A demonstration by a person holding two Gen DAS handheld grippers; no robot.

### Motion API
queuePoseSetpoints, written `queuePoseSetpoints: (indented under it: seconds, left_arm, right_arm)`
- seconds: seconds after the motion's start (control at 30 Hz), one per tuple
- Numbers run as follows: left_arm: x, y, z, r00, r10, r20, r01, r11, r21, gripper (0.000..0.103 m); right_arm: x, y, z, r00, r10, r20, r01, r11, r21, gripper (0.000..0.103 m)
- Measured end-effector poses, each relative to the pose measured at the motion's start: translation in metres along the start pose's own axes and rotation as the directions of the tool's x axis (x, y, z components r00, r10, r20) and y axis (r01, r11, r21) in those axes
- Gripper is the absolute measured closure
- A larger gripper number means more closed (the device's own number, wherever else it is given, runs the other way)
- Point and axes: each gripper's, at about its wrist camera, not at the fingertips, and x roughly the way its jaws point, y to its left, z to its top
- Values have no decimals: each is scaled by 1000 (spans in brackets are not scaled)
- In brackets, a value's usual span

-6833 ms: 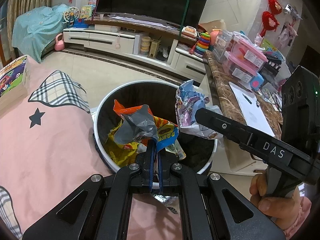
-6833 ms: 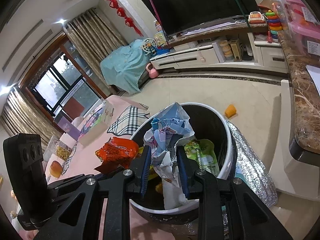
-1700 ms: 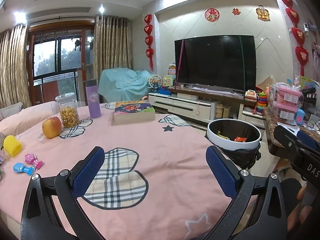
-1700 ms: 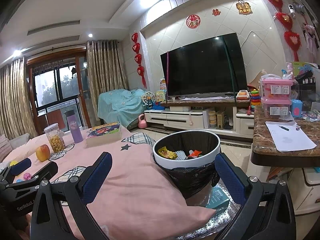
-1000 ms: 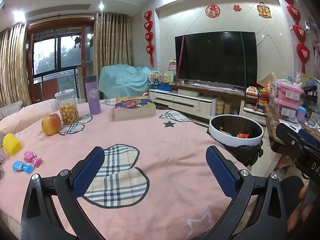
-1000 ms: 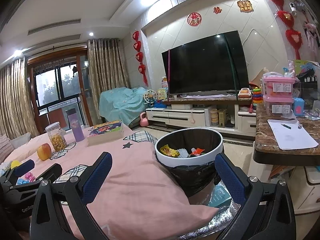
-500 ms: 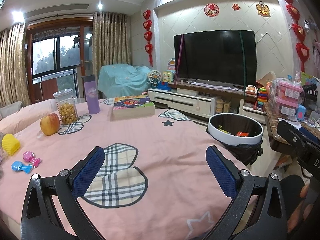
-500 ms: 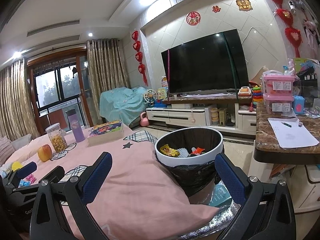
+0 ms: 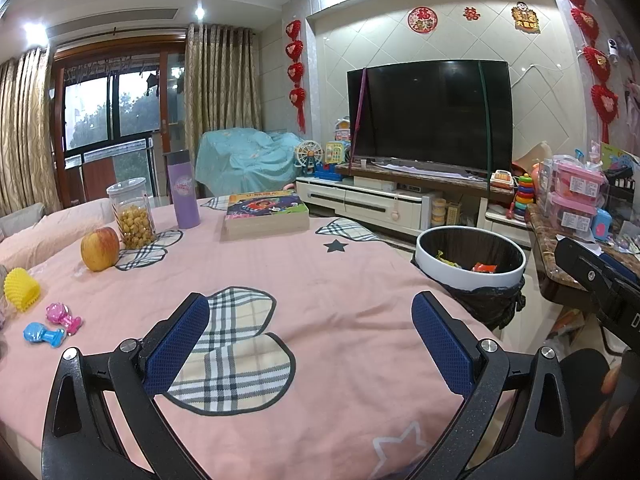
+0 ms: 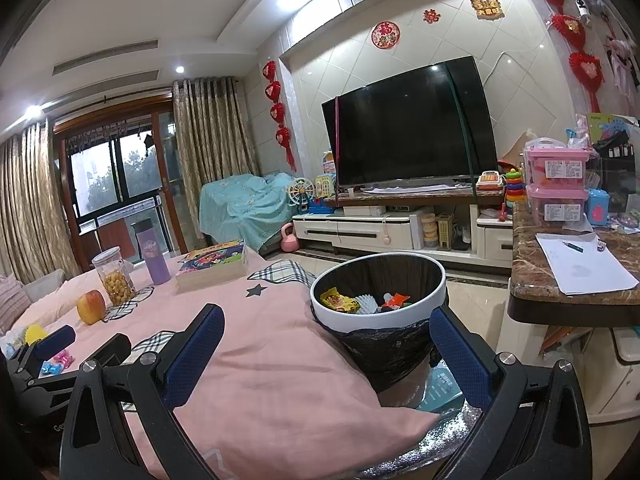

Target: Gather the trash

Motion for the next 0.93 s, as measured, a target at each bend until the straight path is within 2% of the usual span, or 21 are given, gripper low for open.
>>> queuePoseSetpoints:
  seconds: [0.43, 0.93]
  left_arm:
    - [2, 0, -2, 1000, -5, -8, 5, 1000, 0, 0]
    - [15, 8, -5, 999, -22, -44, 21, 1000, -17, 0]
  right_arm:
    - [0, 2, 0, 1000, 6, -10, -6, 1000, 7, 0]
    - [17, 3, 0, 998, 12, -65, -11, 1000, 15, 0]
